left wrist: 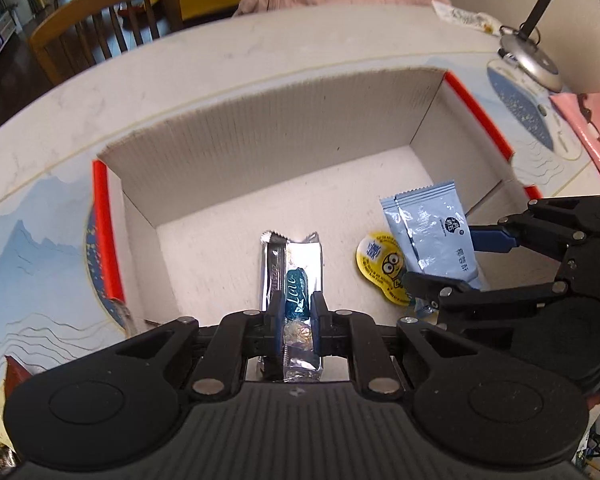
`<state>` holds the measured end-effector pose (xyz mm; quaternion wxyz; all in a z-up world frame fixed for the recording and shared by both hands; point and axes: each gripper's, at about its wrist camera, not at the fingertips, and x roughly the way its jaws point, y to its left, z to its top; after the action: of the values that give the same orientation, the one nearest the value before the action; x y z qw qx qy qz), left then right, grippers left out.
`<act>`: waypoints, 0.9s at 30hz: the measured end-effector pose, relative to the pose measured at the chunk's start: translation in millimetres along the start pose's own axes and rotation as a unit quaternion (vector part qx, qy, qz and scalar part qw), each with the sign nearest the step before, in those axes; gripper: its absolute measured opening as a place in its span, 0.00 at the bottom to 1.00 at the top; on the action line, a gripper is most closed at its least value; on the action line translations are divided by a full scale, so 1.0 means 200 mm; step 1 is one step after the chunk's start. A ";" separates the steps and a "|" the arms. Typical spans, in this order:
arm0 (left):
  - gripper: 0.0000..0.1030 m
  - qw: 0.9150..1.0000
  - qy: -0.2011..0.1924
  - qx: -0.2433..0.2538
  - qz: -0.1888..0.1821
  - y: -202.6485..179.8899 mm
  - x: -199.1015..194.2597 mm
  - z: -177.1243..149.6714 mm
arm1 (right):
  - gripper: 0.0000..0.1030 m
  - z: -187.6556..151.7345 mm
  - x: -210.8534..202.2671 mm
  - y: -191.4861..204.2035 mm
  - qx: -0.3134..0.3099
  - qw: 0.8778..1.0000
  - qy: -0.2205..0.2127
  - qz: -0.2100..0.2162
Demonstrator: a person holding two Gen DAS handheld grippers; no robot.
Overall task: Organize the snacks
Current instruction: 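Carry both snacks into the red box and open both tools to release them, then move both tools back from the box to the snack pile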
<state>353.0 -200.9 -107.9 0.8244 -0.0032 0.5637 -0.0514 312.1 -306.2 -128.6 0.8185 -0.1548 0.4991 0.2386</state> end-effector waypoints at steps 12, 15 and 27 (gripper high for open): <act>0.13 0.999 0.043 -0.006 0.011 -0.02 0.14 0.00 | 0.44 -0.02 0.07 -0.02 -0.002 0.999 0.042 0.006; 0.13 0.999 0.050 -0.008 0.011 -0.02 0.15 0.00 | 0.44 -0.02 0.08 -0.02 -0.002 0.999 0.041 0.005; 0.13 0.999 0.035 -0.015 -0.005 0.01 0.11 -0.03 | 0.48 -0.02 0.01 -0.04 0.014 1.000 0.021 0.010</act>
<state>355.0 -199.6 -131.3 0.8034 -0.0168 0.5933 -0.0475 315.0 -314.5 -132.7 0.8077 -0.1434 0.5205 0.2369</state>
